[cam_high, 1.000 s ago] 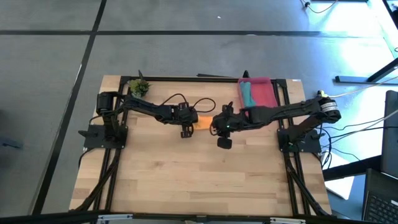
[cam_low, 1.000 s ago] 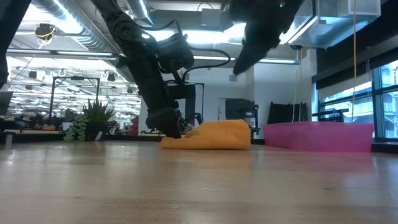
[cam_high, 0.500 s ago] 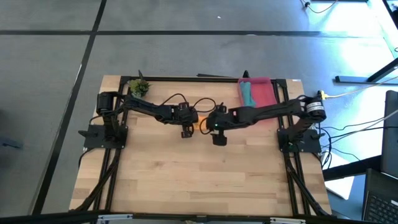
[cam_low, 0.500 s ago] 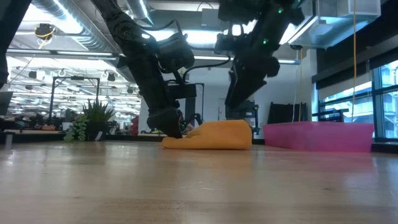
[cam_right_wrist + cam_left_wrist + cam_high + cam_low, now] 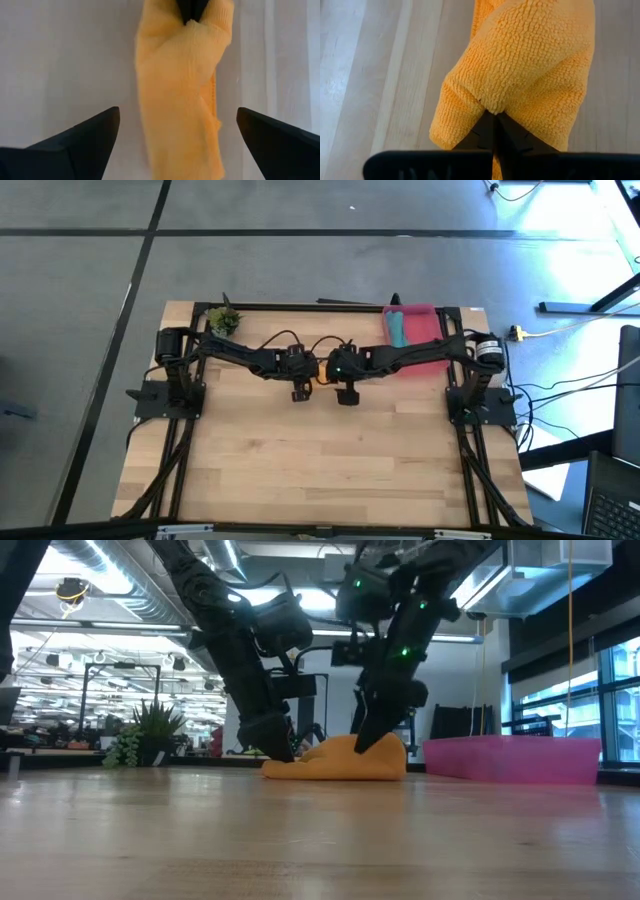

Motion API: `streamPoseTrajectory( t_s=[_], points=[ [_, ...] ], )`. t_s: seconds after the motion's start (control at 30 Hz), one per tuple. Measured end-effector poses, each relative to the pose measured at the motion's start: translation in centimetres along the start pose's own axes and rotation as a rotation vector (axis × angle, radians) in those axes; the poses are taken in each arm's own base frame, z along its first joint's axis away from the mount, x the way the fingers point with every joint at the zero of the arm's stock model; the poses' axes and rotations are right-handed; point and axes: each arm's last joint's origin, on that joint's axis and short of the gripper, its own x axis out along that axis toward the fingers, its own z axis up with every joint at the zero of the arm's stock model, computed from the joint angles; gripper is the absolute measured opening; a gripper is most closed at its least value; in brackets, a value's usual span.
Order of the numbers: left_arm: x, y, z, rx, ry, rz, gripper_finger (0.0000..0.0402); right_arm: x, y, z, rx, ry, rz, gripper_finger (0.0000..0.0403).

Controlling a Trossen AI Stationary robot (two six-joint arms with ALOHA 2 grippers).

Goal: Roll microfiber towels into tight, uniform cylinder then place into a basket
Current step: Put the yellow microfiber cloth into the pink bin

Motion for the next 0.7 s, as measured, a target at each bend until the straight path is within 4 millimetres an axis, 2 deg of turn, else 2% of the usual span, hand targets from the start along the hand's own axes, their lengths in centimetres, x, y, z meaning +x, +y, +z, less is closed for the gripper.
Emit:
streamPoseTrajectory(
  t_s=[0.13, 0.5, 0.7],
  points=[
    [0.0, 0.0, 0.0, -0.001, -0.003, 0.0, 0.0, 1.4, -0.8, -0.2, -0.037, 0.002, -0.007, 0.0399],
    [0.0, 0.0, 0.1, -0.001, -0.006, 0.001, 0.0, 4.6, -2.9, -1.2, 0.012, 0.007, 0.078, 0.0399],
    [0.0, 0.0, 0.1, -0.002, -0.009, 0.002, 0.0, 5.6, -3.4, -1.6, 0.028, 0.001, 0.15, 0.0399]
  ],
)
